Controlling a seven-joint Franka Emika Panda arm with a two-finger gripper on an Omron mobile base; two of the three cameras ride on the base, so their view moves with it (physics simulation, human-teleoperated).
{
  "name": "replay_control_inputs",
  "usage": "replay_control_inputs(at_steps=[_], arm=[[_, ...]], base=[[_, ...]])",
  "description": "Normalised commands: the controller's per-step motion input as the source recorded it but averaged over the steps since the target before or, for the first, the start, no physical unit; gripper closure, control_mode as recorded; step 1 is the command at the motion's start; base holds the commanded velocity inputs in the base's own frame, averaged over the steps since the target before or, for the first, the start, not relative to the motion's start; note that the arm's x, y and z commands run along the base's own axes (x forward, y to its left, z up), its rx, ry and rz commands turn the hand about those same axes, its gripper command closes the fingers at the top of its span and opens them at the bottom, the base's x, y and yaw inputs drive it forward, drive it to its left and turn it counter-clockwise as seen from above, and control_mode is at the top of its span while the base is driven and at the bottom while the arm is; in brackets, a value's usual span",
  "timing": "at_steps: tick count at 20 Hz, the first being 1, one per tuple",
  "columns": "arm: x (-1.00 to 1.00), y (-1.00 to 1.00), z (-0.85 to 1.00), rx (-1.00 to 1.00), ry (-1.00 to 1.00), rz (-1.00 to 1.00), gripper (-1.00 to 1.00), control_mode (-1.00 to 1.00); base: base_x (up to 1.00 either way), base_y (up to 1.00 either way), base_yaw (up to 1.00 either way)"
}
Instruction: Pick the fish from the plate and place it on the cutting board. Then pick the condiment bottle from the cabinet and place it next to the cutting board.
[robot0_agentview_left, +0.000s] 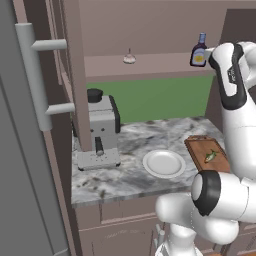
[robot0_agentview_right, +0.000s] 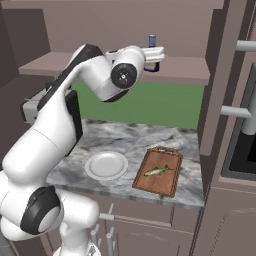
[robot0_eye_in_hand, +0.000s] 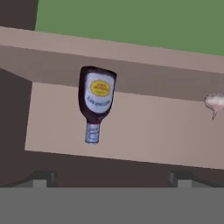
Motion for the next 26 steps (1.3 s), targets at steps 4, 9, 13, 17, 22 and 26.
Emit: replay_control_inputs(at_steps=[4,9,13,17,22,26], arm=[[0.00,0.00,0.01,0.18,0.00,-0.01,-1.00,-1.00],[0.00,0.00,0.06,0.16,-0.01,-0.01,-1.00,-1.00],[0.00,0.00,0.21,0.10,-0.01,-0.02,-1.00,-1.00],[0.00,0.00,0.31,0.06,-0.01,-0.02,-1.00,-1.00],[0.00,0.00,0.13,0.01,-0.02,-0.02,-1.00,-1.00],[0.00,0.00,0.00,0.00,0.00,-0.01,-1.00,-1.00]], base=[[0.00,0.00,0.00],[0.00,0.00,0.00],[0.00,0.00,0.00],[0.00,0.00,0.00],[0.00,0.00,0.00],[0.00,0.00,0.00]])
